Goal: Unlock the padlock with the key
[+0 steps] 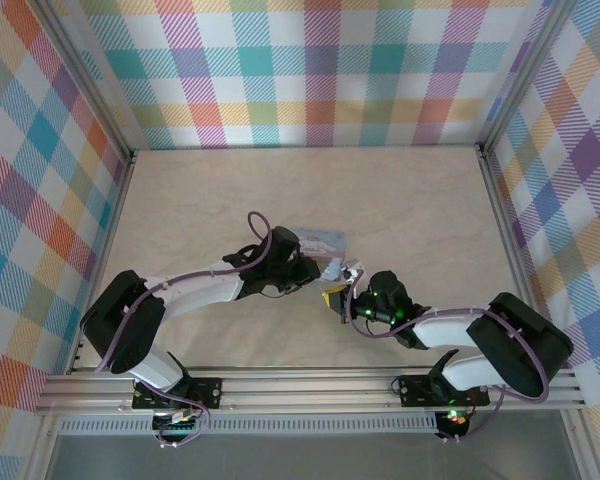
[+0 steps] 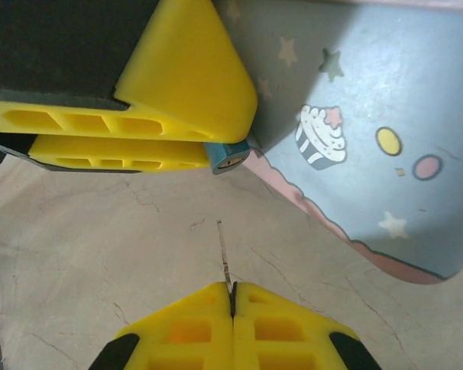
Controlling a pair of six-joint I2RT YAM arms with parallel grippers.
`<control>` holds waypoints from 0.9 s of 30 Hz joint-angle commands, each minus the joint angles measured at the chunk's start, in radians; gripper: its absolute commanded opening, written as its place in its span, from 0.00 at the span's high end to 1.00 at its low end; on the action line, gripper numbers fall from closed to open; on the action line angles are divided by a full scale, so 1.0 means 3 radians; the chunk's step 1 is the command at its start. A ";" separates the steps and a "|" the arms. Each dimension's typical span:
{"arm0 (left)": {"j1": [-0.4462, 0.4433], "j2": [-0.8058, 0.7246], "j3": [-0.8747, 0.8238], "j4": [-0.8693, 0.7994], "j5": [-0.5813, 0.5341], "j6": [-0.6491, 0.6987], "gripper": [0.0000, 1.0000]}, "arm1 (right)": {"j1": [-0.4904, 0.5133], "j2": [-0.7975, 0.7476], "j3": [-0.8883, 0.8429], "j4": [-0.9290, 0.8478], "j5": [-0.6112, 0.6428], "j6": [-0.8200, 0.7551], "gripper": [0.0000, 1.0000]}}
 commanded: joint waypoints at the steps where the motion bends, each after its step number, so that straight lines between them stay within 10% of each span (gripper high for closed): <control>1: -0.0019 -0.0083 0.0104 0.0018 0.0077 -0.0006 0.87 | 0.0014 -0.0040 0.0016 0.0059 0.0066 -0.0052 1.00; 27: 0.0011 -0.0203 0.0095 -0.0195 0.0224 0.0188 0.88 | 0.0015 -0.0050 0.0077 0.0215 0.0129 -0.0053 1.00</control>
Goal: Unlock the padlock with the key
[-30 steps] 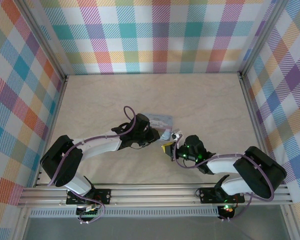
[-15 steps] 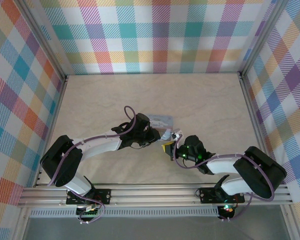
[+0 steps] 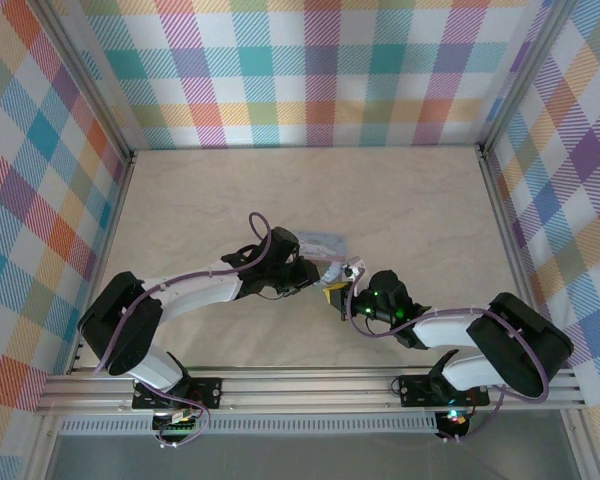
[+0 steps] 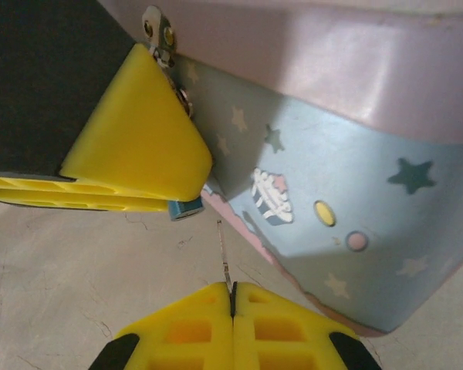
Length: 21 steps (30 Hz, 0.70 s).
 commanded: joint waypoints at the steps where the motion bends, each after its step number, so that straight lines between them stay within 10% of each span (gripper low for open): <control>1: 0.0010 -0.0145 0.0092 -0.0024 0.0084 0.0089 0.88 | 0.0016 -0.0044 0.0081 0.0133 -0.0009 -0.0057 1.00; 21: 0.0019 -0.0138 0.0079 0.0006 0.0050 0.0055 0.88 | 0.0014 -0.0043 0.0065 0.0094 -0.0164 -0.0085 1.00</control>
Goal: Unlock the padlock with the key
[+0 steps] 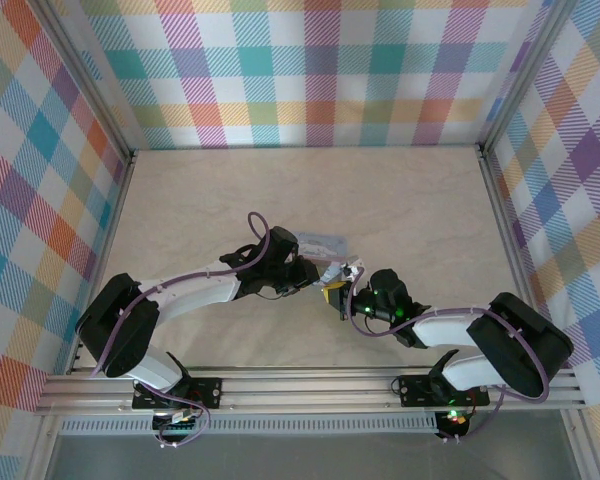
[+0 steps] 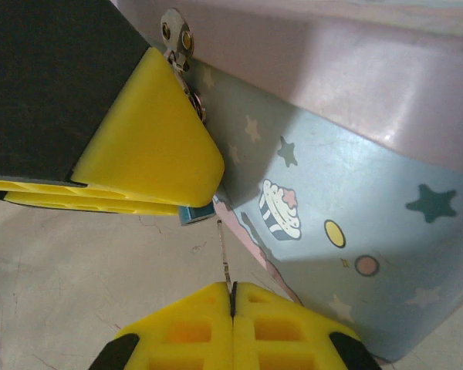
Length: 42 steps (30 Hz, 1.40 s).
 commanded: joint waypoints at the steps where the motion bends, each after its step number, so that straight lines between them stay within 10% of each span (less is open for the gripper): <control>1: 0.0014 -0.0097 0.0076 0.0017 0.0045 0.0053 0.88 | 0.0015 -0.0054 0.0025 0.0080 -0.0076 -0.0073 1.00; 42: 0.0015 -0.0053 0.0071 0.0040 0.0084 0.0041 0.89 | 0.0014 -0.0080 -0.0016 0.0223 -0.0039 -0.0014 1.00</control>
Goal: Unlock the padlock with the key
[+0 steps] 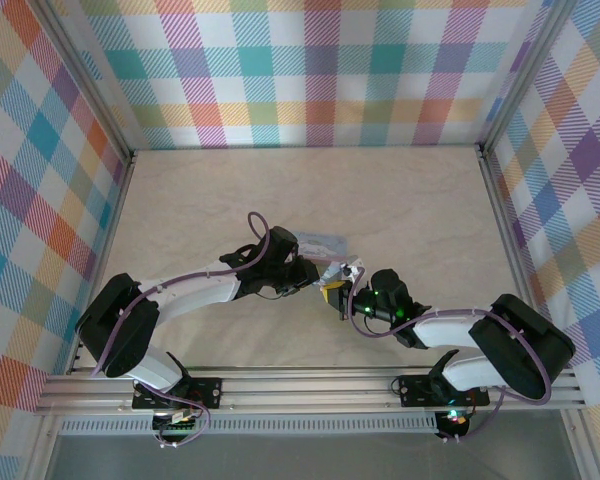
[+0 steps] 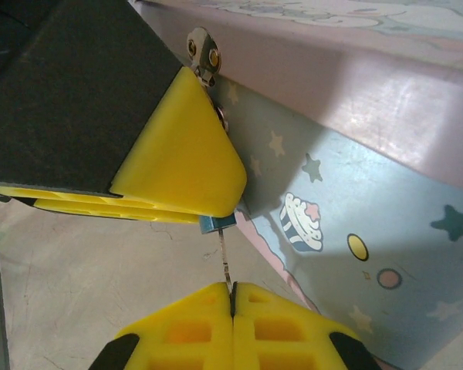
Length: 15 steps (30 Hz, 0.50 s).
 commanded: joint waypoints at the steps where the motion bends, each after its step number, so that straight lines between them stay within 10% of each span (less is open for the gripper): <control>1: 0.0013 -0.0051 0.0073 0.0041 0.0089 0.0044 0.89 | 0.0015 -0.0036 -0.0017 0.0186 0.0003 0.0000 1.00; 15: 0.0007 0.0002 0.0056 0.0112 0.0126 0.0024 0.90 | 0.0012 0.0135 0.0192 0.0313 0.0035 -0.0027 1.00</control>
